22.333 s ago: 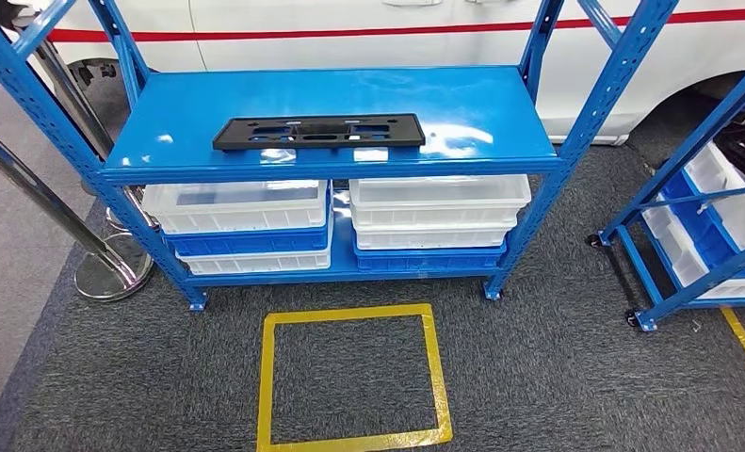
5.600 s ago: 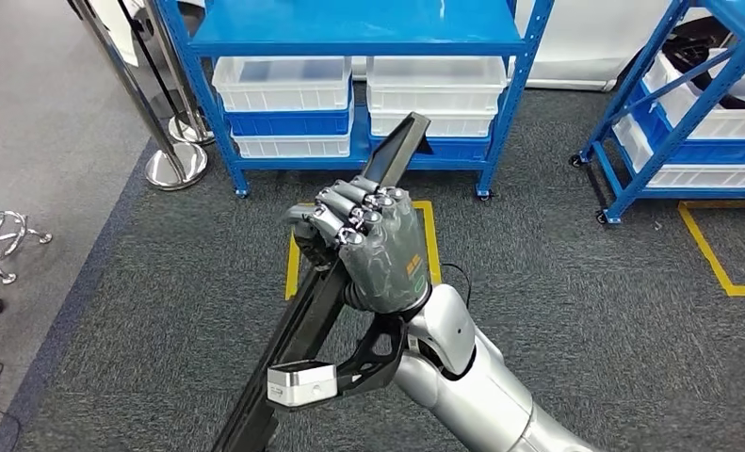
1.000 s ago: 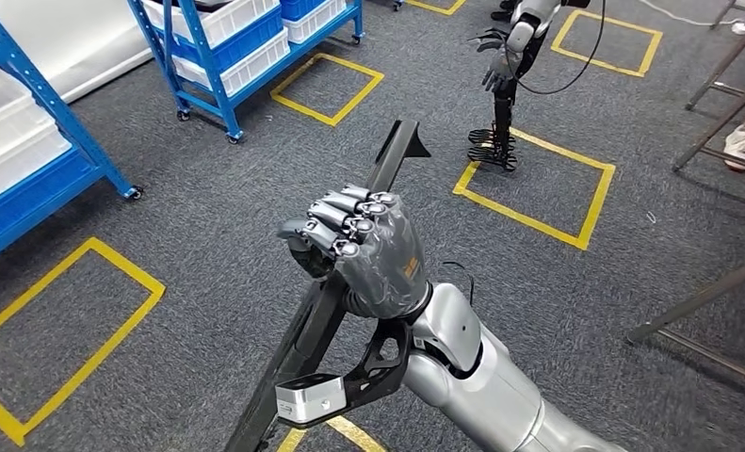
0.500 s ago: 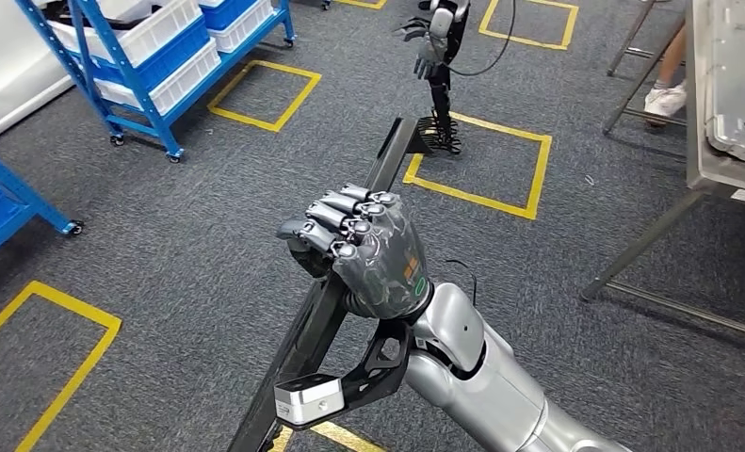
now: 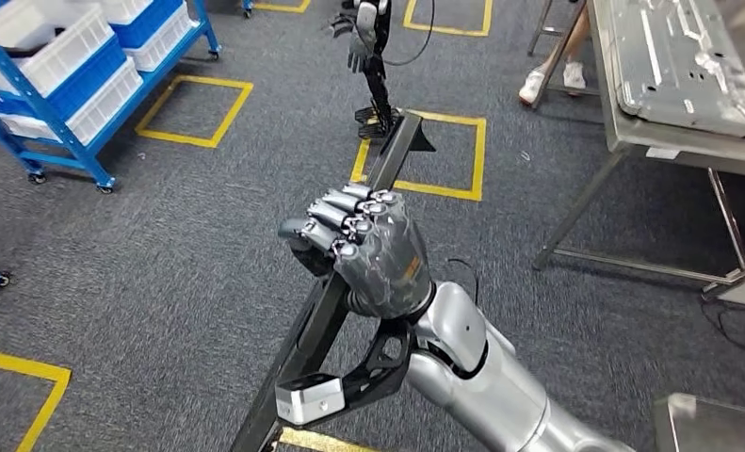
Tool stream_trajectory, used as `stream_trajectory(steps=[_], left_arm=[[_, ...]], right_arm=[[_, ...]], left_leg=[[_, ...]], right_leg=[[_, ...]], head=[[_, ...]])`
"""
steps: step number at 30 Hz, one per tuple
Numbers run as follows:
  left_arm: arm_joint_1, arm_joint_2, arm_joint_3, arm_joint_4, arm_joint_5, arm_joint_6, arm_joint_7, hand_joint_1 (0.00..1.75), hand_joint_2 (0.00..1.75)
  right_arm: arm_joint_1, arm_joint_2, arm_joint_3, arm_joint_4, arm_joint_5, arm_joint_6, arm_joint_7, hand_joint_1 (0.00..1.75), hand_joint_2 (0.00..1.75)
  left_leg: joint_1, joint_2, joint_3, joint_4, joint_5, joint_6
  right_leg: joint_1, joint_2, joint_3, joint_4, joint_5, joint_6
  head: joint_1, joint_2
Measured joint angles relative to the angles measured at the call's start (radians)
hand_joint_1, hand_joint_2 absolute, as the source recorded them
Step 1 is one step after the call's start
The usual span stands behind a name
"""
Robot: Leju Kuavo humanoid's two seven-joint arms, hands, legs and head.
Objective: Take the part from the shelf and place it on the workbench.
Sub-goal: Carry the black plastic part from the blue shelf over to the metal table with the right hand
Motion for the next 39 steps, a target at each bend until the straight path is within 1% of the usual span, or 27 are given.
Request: stream_trajectory(steps=[2,4,5,6,7,8,10,12,13,15,17,19,20,21,22,23,24,26,28,30,31,33,34,36,37,38,39], left_arm=[[-0.004,0.000,-0.002,0.000,0.003,0.001,-0.001,0.00,1.75],[-0.004,0.000,-0.003,0.000,0.004,0.002,-0.001,0.00,1.75],[-0.002,0.000,-0.003,0.000,0.004,0.002,-0.001,0.00,1.75],[-0.001,0.001,-0.003,0.000,0.004,0.002,-0.001,0.00,1.75],[0.000,0.002,-0.003,0.000,0.004,0.002,-0.001,0.00,1.75],[0.000,0.002,-0.003,0.000,0.004,0.002,-0.001,0.00,1.75],[-0.001,0.001,-0.003,0.000,0.004,0.002,-0.001,0.00,1.75],[-0.001,0.001,-0.003,0.000,0.004,0.002,0.000,0.00,1.75],[-0.001,0.001,-0.003,0.000,0.005,0.002,0.001,0.00,1.75],[-0.003,0.000,-0.004,0.000,0.005,0.002,0.001,0.00,1.75],[-0.005,0.000,-0.004,0.000,0.005,0.001,0.001,0.00,1.75],[-0.004,0.000,-0.004,0.000,0.005,0.001,0.001,0.00,1.75],[-0.001,0.000,-0.004,0.000,0.005,0.001,0.002,0.00,1.75],[0.001,0.001,-0.004,0.000,0.005,0.001,0.002,0.00,1.75],[0.002,0.002,-0.004,0.000,0.005,0.001,0.002,0.00,1.75],[0.003,0.002,-0.004,0.000,0.005,0.001,0.002,0.00,1.75],[0.002,0.003,-0.004,0.000,0.005,0.001,0.002,0.00,1.75],[0.001,0.003,-0.004,0.000,0.005,0.000,0.002,0.00,1.75],[0.002,0.004,-0.004,0.000,0.005,-0.001,0.002,0.00,1.75],[0.002,0.005,-0.004,0.000,0.005,-0.004,0.003,0.00,1.75],[0.001,0.005,-0.004,0.000,0.005,-0.005,0.003,0.00,1.75],[-0.003,0.004,-0.005,0.000,0.005,-0.007,0.004,0.00,1.75],[-0.004,0.005,-0.005,0.000,0.006,-0.008,0.004,0.00,1.75],[-0.002,0.006,-0.005,0.000,0.006,-0.011,0.004,0.00,1.75],[0.000,0.007,-0.005,0.000,0.007,-0.013,0.005,0.00,1.75],[0.000,0.007,-0.005,0.000,0.007,-0.015,0.005,0.00,1.75],[0.000,0.006,-0.005,0.000,0.007,-0.017,0.005,0.00,1.75]], right_arm=[[0.001,-0.004,0.000,-0.003,-0.001,-0.003,0.000,1.75,1.75],[0.002,-0.005,0.000,-0.005,-0.002,-0.004,0.001,1.75,1.75],[0.002,-0.006,0.000,-0.005,-0.002,-0.004,0.001,1.75,1.75],[0.004,-0.007,0.000,-0.005,-0.002,-0.004,0.001,1.75,1.75],[0.004,-0.008,0.000,-0.005,-0.003,-0.004,0.001,1.75,1.75],[0.005,-0.009,0.000,-0.005,-0.003,-0.004,0.001,1.75,1.75],[0.004,-0.010,0.000,-0.005,-0.004,-0.005,0.001,1.75,1.75],[0.002,-0.010,0.000,-0.006,-0.005,-0.005,0.001,1.75,1.75],[0.001,-0.010,0.000,-0.006,-0.005,-0.006,0.001,1.75,1.75],[0.001,-0.011,0.000,-0.007,-0.006,-0.006,0.001,1.75,1.75],[-0.001,-0.010,0.000,-0.008,-0.006,-0.007,0.001,1.75,1.75],[-0.002,-0.009,0.000,-0.009,-0.007,-0.007,0.001,1.75,1.75],[-0.002,-0.009,0.000,-0.009,-0.007,-0.007,0.001,1.75,1.75],[-0.001,-0.009,0.000,-0.009,-0.007,-0.007,0.001,1.75,1.75],[0.000,-0.009,0.000,-0.009,-0.008,-0.007,0.001,1.75,1.75],[0.000,-0.009,0.000,-0.009,-0.008,-0.007,0.001,1.75,1.75],[0.000,-0.009,0.000,-0.008,-0.008,-0.007,0.001,1.75,1.75],[0.000,-0.009,0.000,-0.008,-0.008,-0.007,0.001,1.75,1.75],[0.000,-0.009,0.000,-0.009,-0.008,-0.007,0.001,1.75,1.75],[0.001,-0.010,-0.001,-0.010,-0.008,-0.008,0.001,1.75,1.75],[0.002,-0.011,-0.001,-0.012,-0.008,-0.009,0.001,1.75,1.75],[0.000,-0.012,-0.003,-0.015,-0.008,-0.011,0.001,1.75,1.75],[0.000,-0.013,-0.003,-0.016,-0.008,-0.012,0.001,1.75,1.75],[0.001,-0.014,-0.003,-0.016,-0.008,-0.013,0.000,1.75,1.75],[0.002,-0.016,-0.003,-0.016,-0.008,-0.013,0.000,1.75,1.75],[0.003,-0.017,-0.003,-0.016,-0.008,-0.012,0.000,1.75,1.75],[0.003,-0.017,-0.003,-0.016,-0.008,-0.012,0.000,1.75,1.75]], left_leg=[[0.003,0.025,0.003,-0.012,0.008,0.012],[0.000,0.052,0.005,-0.016,0.010,0.019],[-0.001,0.067,0.004,-0.015,0.009,0.021],[-0.002,0.082,0.004,-0.015,0.008,0.021],[-0.003,0.097,0.004,-0.014,0.007,0.021],[-0.002,0.110,0.005,-0.013,0.005,0.020],[-0.004,0.132,0.008,-0.009,-0.001,0.014],[-0.009,0.150,0.011,-0.006,-0.007,0.006],[-0.012,0.160,0.013,-0.005,-0.009,0.001],[-0.011,0.175,0.017,-0.004,-0.015,-0.009],[-0.005,0.145,0.006,0.031,-0.046,-0.019],[-0.002,0.095,-0.040,0.141,-0.108,-0.025],[-0.001,0.081,-0.071,0.207,-0.135,-0.026],[-0.001,0.075,-0.096,0.257,-0.149,-0.026],[-0.001,0.072,-0.106,0.274,-0.143,-0.026],[-0.001,0.069,-0.099,0.252,-0.117,-0.023],[-0.001,0.060,-0.076,0.197,-0.079,-0.020],[0.001,0.010,-0.022,0.069,-0.020,-0.011],[0.001,-0.029,0.000,0.014,-0.007,-0.007],[0.003,-0.016,0.003,0.003,-0.003,-0.002],[0.005,-0.003,0.006,-0.005,0.002,0.004],[0.008,0.026,0.013,-0.021,0.010,0.017],[0.005,0.041,0.015,-0.024,0.012,0.021],[0.003,0.072,0.015,-0.025,0.011,0.024],[0.003,0.086,0.015,-0.024,0.009,0.023],[0.003,0.100,0.016,-0.023,0.008,0.021],[0.004,0.113,0.017,-0.021,0.005,0.019]], right_leg=[[0.006,-0.049,-0.017,0.036,-0.027,0.007],[0.009,-0.111,-0.065,0.141,-0.087,0.011],[0.007,-0.122,-0.093,0.200,-0.112,0.013],[0.005,-0.128,-0.111,0.240,-0.123,0.015],[0.004,-0.132,-0.115,0.249,-0.116,0.016],[0.002,-0.138,-0.097,0.218,-0.092,0.017],[0.004,-0.177,-0.027,0.093,-0.035,0.015],[0.013,-0.207,0.017,0.007,-0.013,0.007],[0.017,-0.208,0.018,-0.002,-0.016,0.003],[0.015,-0.183,0.017,-0.005,-0.013,-0.008],[0.010,-0.161,0.020,-0.011,-0.008,-0.021],[0.009,-0.140,0.021,-0.014,-0.005,-0.030],[0.010,-0.128,0.021,-0.013,-0.005,-0.032],[0.011,-0.114,0.020,-0.012,-0.005,-0.033],[0.011,-0.100,0.020,-0.010,-0.005,-0.033],[0.012,-0.085,0.020,-0.008,-0.005,-0.033],[0.012,-0.072,0.020,-0.006,-0.005,-0.032],[0.010,-0.048,0.016,0.000,-0.005,-0.028],[0.005,-0.026,0.005,0.003,-0.001,-0.018],[0.001,-0.002,-0.002,-0.001,0.006,-0.003],[0.003,-0.008,-0.005,0.002,0.004,0.003],[0.007,-0.059,-0.029,0.053,-0.032,0.011],[0.008,-0.093,-0.053,0.105,-0.061,0.014],[0.003,-0.124,-0.108,0.221,-0.111,0.020],[-0.001,-0.130,-0.120,0.247,-0.114,0.023],[-0.004,-0.135,-0.114,0.238,-0.098,0.025],[-0.006,-0.144,-0.087,0.190,-0.067,0.026]], head=[[0.003,0.000],[0.005,0.000],[0.005,0.000],[0.005,0.000],[0.005,0.000],[0.005,0.000],[0.005,0.000],[0.004,0.000],[0.004,0.000],[0.004,0.000],[0.004,0.000],[0.004,0.000],[0.004,0.000],[0.004,0.000],[0.004,0.000],[0.004,0.000],[0.004,0.000],[0.004,0.000],[0.004,0.000],[0.004,0.000],[0.005,0.000],[0.009,0.000],[0.010,0.000],[0.012,0.000],[0.012,0.000],[0.012,0.000],[0.012,0.000]])
